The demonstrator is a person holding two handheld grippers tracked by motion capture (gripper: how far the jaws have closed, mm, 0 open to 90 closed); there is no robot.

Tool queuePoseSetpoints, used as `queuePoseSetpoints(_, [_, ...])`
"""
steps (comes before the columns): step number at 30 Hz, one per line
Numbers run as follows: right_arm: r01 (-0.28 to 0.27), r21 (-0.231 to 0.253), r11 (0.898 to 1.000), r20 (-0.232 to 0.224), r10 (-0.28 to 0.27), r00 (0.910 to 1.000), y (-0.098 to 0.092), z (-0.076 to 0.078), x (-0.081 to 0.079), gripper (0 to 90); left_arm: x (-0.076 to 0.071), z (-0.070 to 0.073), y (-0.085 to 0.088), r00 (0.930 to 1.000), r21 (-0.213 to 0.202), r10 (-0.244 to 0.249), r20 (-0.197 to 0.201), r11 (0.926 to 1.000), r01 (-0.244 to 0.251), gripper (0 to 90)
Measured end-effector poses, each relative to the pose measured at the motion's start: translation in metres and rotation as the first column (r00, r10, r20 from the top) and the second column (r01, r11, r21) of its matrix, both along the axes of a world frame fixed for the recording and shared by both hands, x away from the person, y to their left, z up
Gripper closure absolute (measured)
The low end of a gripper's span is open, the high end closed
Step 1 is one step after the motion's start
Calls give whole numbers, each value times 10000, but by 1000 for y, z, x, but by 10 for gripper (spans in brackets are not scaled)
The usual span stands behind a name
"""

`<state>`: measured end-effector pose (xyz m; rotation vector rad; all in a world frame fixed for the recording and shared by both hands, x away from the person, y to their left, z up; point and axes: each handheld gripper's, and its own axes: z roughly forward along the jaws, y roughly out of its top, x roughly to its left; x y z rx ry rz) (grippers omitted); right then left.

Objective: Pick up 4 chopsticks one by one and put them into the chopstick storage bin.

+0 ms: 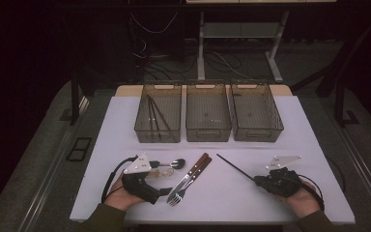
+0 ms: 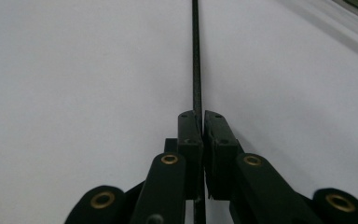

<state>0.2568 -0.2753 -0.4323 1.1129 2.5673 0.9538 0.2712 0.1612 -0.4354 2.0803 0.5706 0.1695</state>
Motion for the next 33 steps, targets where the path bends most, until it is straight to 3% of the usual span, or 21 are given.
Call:
queuePoseSetpoints(15, [-32, 822, 9966, 463, -6, 9989, -10, 19, 1, 862, 1, 0, 0, 10000, 54, -24, -15, 10000, 24, 0])
queuePoseSetpoints(24, [-80, 1648, 9863, 729, -40, 9973, -11, 33, 5, 862, 1, 0, 0, 10000, 30, -2, -23, 10000, 2, 0])
queuePoseSetpoints(33, [-332, 2135, 9764, 1063, 105, 9943, -9, 45, 12, 861, 1, -1, 0, 10000, 74, -3, -43, 10000, 3, 0])
